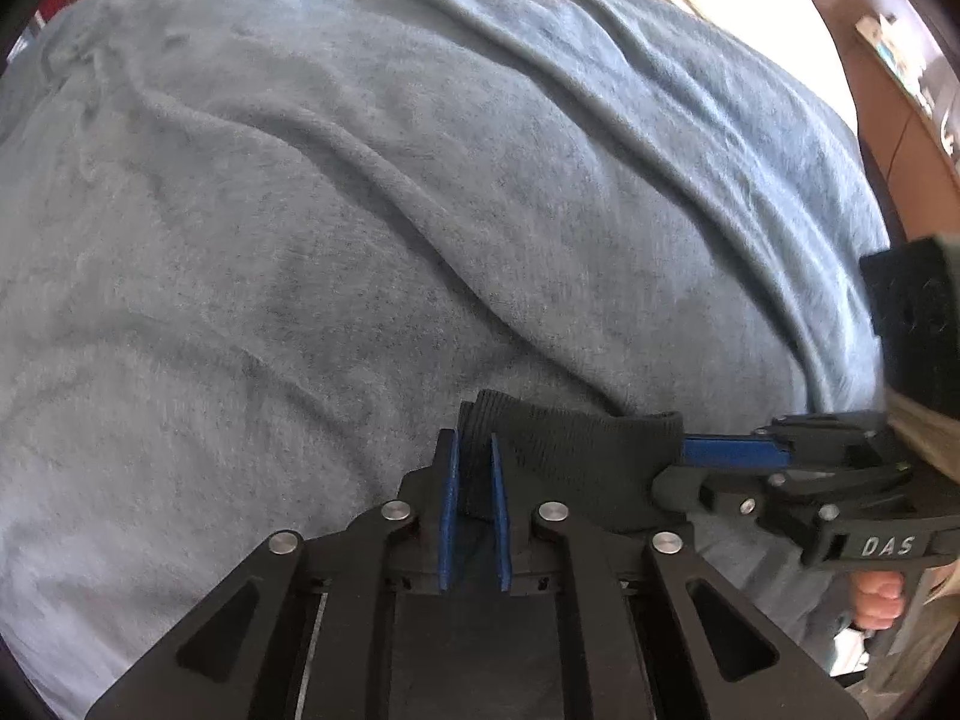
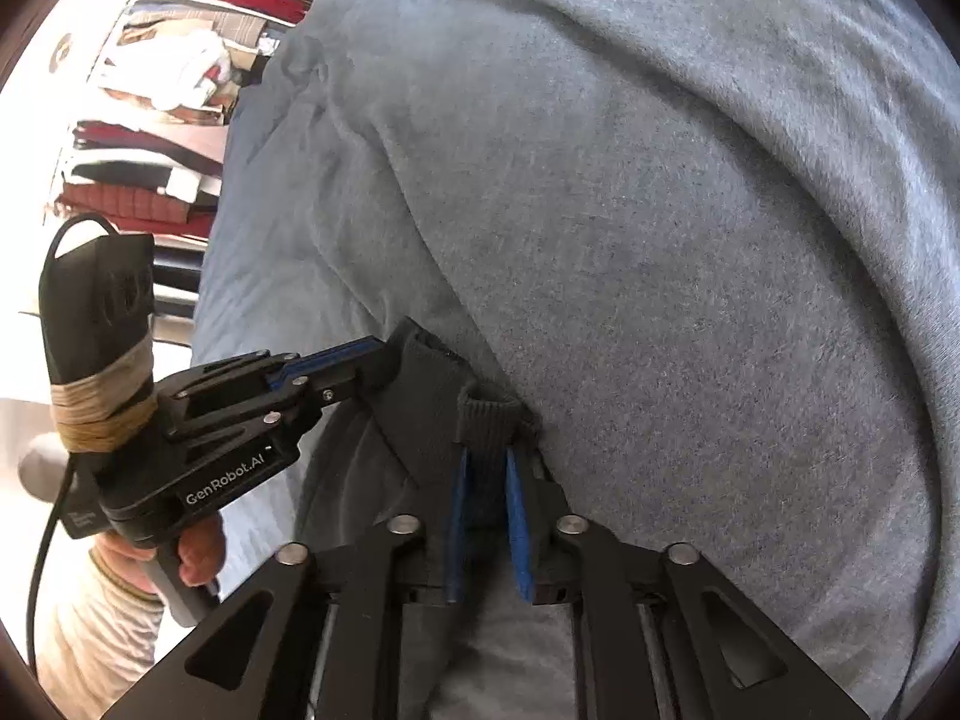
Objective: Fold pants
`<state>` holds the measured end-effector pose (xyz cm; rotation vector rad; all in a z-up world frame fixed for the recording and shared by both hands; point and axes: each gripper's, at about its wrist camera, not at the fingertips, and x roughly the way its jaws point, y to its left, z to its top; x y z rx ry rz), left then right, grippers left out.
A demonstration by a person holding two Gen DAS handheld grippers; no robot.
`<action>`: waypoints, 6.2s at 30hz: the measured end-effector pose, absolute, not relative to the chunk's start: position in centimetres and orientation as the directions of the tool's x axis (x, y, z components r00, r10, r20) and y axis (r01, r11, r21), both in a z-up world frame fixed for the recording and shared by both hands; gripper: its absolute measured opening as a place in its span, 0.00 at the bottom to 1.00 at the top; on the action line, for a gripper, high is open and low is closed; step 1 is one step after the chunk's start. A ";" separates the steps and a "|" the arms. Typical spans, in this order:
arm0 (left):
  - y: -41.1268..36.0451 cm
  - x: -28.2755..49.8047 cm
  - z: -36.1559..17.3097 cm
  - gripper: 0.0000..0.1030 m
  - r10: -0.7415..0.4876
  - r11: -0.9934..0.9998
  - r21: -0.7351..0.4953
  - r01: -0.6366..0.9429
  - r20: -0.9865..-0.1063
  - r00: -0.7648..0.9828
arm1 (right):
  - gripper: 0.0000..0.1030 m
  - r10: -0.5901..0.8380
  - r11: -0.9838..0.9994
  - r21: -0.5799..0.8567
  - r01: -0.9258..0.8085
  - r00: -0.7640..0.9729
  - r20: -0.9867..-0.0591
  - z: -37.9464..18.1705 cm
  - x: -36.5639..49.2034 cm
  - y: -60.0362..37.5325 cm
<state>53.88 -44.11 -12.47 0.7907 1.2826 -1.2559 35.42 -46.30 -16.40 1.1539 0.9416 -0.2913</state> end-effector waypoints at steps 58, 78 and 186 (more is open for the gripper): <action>-45.5 54.8 -16.7 0.13 -0.187 0.238 -0.367 0.899 -0.926 -0.328 | 0.19 0.279 0.353 0.708 0.612 0.653 -0.704 -18.6 35.7 -48.6; -36.4 54.5 -1.3 0.12 -0.423 0.174 -0.251 0.952 -0.892 -0.158 | 0.14 0.110 0.668 0.588 0.456 0.722 -0.684 -4.6 36.4 -41.9; 12.7 47.2 -8.8 0.07 -0.567 0.647 -0.411 0.642 -0.822 0.044 | 0.07 0.097 0.995 0.063 -0.081 0.543 -0.834 -8.2 33.9 6.3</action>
